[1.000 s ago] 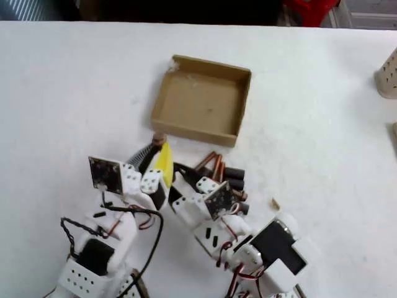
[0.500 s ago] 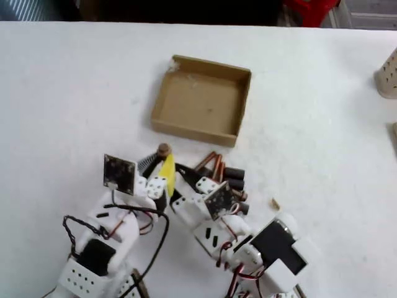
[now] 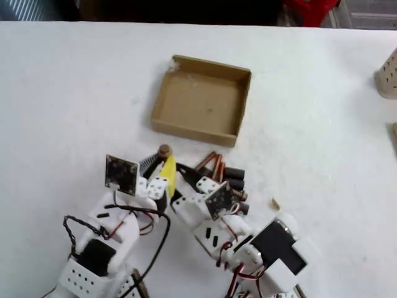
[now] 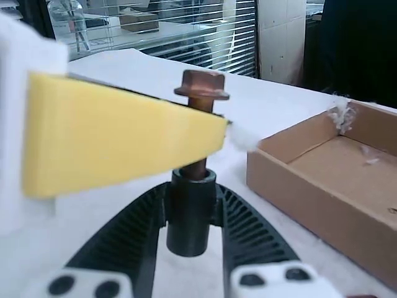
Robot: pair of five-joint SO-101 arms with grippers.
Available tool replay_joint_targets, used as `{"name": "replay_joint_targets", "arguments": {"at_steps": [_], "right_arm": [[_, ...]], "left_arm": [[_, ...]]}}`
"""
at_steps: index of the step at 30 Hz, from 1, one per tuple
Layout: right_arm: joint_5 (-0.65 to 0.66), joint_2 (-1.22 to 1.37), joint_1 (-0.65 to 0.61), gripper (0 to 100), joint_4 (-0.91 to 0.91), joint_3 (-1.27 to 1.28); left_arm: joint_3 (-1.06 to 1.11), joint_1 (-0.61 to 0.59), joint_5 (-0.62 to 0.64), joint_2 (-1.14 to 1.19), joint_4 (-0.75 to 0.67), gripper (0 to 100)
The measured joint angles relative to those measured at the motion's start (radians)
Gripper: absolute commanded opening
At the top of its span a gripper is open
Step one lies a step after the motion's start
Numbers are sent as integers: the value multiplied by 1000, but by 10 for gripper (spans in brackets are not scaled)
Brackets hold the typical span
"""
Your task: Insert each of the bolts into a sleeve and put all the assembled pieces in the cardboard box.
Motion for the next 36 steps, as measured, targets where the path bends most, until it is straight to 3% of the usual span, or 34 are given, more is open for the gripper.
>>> {"name": "replay_joint_targets", "arguments": {"at_steps": [3, 15, 24, 28, 36], "right_arm": [[0, 0, 5, 17, 0, 0], [0, 2, 6, 17, 0, 0], [0, 2, 20, 17, 0, 0], [0, 2, 18, 17, 0, 0], [0, 2, 21, 17, 0, 0]], "left_arm": [[0, 2, 0, 0, 41, 237], [0, 2, -5, 0, 98, 241], [-5, -68, -74, -21, 276, 241], [-5, -146, -74, -18, 276, 241], [-52, -126, -15, -8, 272, 240]]}}
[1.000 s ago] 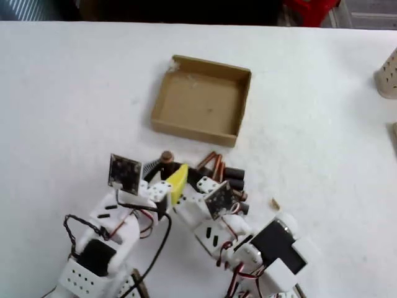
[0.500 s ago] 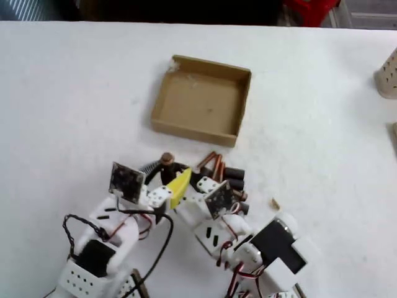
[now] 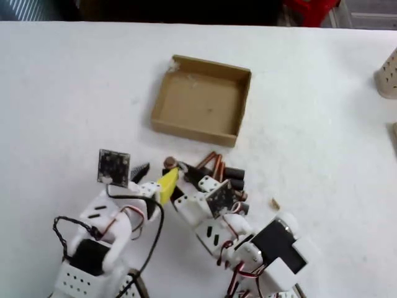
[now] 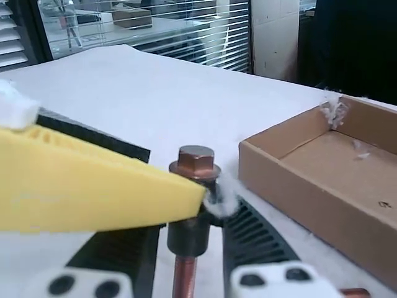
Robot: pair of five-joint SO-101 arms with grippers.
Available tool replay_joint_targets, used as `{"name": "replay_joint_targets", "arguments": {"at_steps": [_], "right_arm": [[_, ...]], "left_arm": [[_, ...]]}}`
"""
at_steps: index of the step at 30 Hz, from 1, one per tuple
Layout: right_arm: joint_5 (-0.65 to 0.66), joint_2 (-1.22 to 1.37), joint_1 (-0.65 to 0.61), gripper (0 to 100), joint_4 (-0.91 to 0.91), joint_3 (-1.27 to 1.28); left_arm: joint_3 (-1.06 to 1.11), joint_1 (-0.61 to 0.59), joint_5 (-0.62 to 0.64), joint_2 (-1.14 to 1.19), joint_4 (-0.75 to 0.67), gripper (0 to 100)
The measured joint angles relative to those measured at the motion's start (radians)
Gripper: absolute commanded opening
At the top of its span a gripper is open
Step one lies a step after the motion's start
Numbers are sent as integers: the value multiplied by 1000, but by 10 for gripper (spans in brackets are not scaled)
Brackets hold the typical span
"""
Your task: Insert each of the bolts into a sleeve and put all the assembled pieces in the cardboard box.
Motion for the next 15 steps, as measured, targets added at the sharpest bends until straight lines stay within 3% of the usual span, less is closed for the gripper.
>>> {"name": "replay_joint_targets", "arguments": {"at_steps": [11, 15], "right_arm": [[0, 0, 5, 17, 0, 0], [0, 0, 5, 17, 0, 0]], "left_arm": [[-195, 6, 64, 0, 0, 226], [-270, 5, 64, -3, 20, 91]]}}
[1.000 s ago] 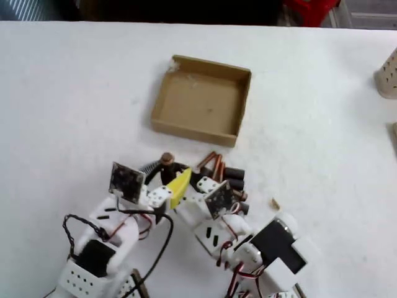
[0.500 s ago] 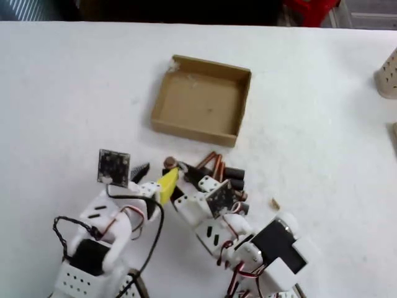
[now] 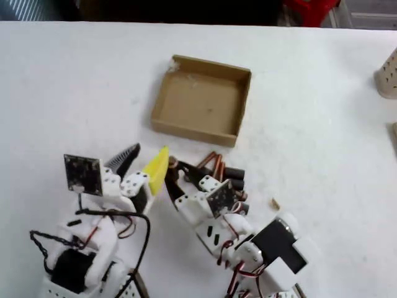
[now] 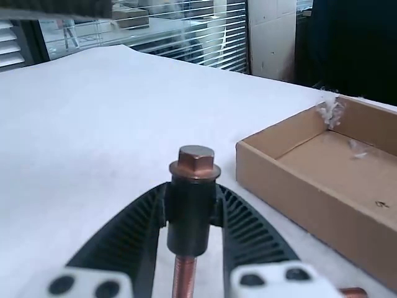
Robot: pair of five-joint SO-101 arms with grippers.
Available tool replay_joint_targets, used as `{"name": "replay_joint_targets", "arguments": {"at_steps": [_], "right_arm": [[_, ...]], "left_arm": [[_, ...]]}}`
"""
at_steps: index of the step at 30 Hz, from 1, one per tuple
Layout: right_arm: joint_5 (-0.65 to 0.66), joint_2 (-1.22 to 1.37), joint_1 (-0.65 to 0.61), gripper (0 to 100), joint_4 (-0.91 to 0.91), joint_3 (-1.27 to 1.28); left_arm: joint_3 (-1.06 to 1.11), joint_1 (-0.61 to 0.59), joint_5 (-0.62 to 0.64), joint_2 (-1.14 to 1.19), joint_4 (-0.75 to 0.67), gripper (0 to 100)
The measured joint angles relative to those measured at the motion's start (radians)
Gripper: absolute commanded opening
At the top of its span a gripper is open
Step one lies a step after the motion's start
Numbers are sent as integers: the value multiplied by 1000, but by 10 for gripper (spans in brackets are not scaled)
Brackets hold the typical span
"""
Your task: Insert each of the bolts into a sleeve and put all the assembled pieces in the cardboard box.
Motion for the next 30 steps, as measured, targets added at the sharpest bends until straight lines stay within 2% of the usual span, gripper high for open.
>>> {"name": "replay_joint_targets", "arguments": {"at_steps": [2, 5, 9, 14, 22, 26, 30], "right_arm": [[0, 0, 0, 17, 0, 0], [0, 0, 0, 17, 0, 0], [0, 0, 15, 17, 0, 0], [0, 0, 54, 17, 0, 0], [0, 0, 110, 17, 0, 0], [0, -12, 133, 17, 0, 0], [0, -97, 213, 17, 0, -2]], "left_arm": [[-25, 0, 0, -8, 37, 11], [-35, -2, 2, -6, 80, 62], [-35, -2, 2, -6, 112, 68], [2, -112, 2, -9, 107, 68], [316, -287, 3, 3, -86, 68], [318, -338, 3, 0, -61, 68], [318, -338, -12, 0, 3, 68]]}}
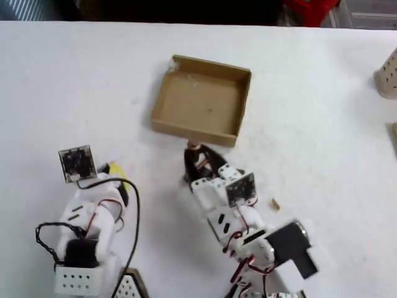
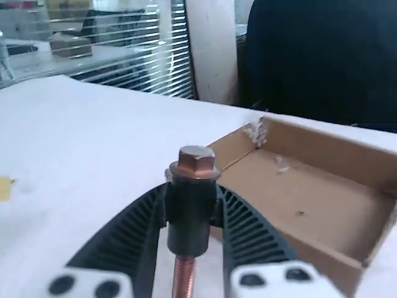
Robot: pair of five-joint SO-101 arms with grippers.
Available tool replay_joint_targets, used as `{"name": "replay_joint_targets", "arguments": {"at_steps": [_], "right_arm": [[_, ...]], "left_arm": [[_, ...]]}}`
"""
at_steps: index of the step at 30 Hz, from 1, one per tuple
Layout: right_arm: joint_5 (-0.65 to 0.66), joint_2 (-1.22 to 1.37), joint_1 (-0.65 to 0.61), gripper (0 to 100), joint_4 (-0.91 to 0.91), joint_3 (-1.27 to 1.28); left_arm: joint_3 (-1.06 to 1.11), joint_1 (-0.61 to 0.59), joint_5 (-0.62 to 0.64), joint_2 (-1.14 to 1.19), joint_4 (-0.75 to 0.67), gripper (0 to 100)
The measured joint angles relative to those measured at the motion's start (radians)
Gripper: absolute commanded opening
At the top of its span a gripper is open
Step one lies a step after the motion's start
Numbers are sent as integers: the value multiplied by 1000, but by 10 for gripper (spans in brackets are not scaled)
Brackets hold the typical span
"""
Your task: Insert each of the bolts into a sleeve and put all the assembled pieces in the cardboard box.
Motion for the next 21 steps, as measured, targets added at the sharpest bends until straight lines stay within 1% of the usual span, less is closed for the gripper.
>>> {"name": "replay_joint_targets", "arguments": {"at_steps": [4, 8, 12, 14, 18, 21], "right_arm": [[0, -115, 60, 17, 20, 0], [0, -253, 104, 17, 193, -2], [0, -428, 135, 17, 480, -48], [0, -525, 157, 17, 647, -69], [0, -729, 164, 17, 951, -97], [0, -882, 164, 17, 1119, -97]], "left_arm": [[0, 21, -95, 0, 74, 68], [0, 31, -212, 0, 153, 68], [0, 31, -287, 0, 216, 68], [0, 31, -315, 0, 224, 68], [0, 35, -330, 0, 224, 68], [0, 35, -333, 0, 224, 68]]}}
